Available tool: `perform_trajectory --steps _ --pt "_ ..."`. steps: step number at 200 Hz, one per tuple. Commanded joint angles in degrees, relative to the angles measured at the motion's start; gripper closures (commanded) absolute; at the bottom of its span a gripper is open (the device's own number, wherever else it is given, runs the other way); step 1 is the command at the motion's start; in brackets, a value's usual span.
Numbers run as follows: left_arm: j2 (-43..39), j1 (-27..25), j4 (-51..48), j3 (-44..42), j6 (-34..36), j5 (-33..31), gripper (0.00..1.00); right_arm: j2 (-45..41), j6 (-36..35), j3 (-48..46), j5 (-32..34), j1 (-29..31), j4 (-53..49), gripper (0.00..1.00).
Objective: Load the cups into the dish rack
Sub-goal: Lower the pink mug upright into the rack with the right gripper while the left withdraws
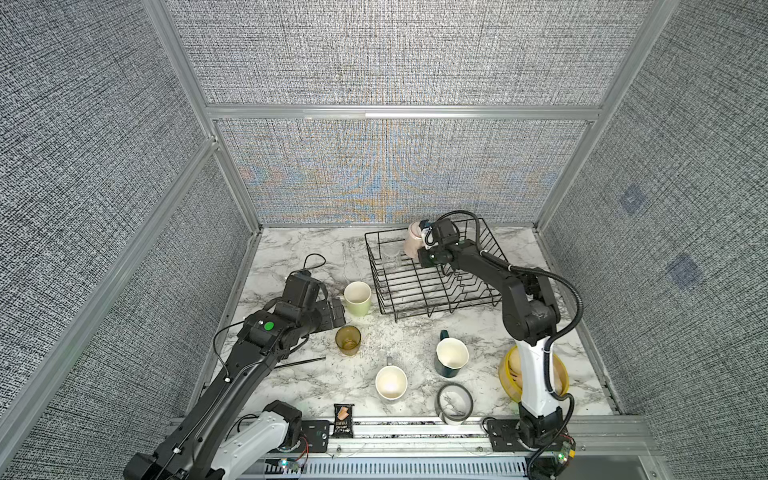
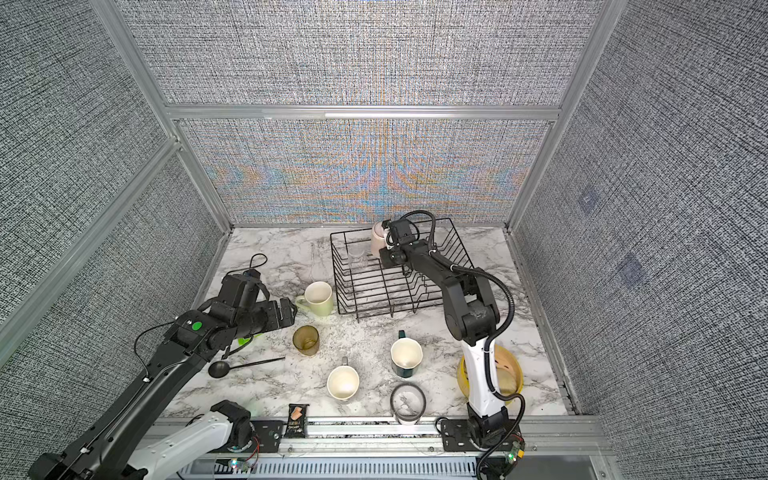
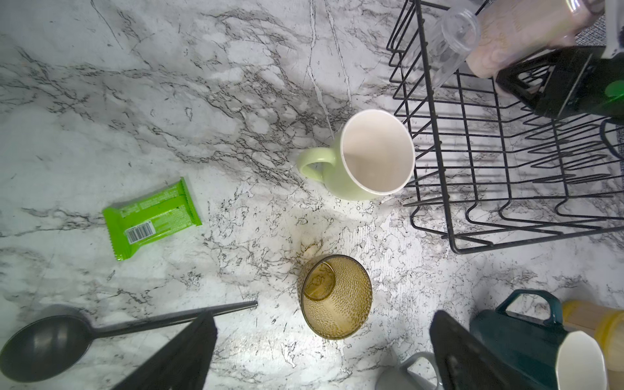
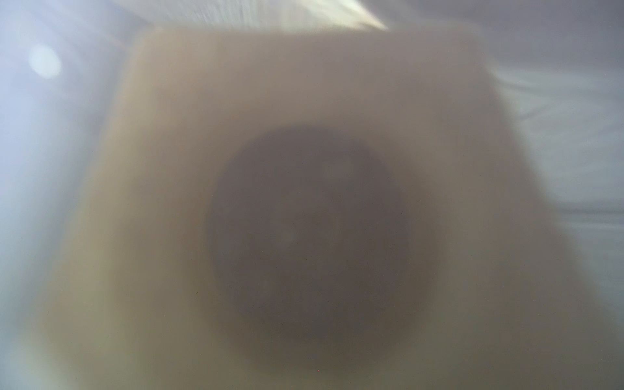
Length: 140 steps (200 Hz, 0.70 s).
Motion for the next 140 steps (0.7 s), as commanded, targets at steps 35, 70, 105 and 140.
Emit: perform_trajectory --steps 35,70,105,140 --pt "-0.7 0.0 -0.4 -0.9 -0.7 0.6 0.0 1.2 -0.6 2.9 1.8 -0.2 -2.2 1.0" --pt "0.1 0.0 0.1 -0.6 -0.8 1.7 0.0 0.6 -0.8 2.9 2.1 -0.2 -3.6 0.94" --pt "1.0 0.1 0.7 -0.8 -1.0 2.9 0.0 -0.2 -1.0 2.8 2.4 -0.2 -4.3 0.77" --pt "0.9 0.0 1.2 -1.8 -1.7 3.8 0.0 -1.5 -1.1 2.9 3.8 -0.2 -5.1 0.66"
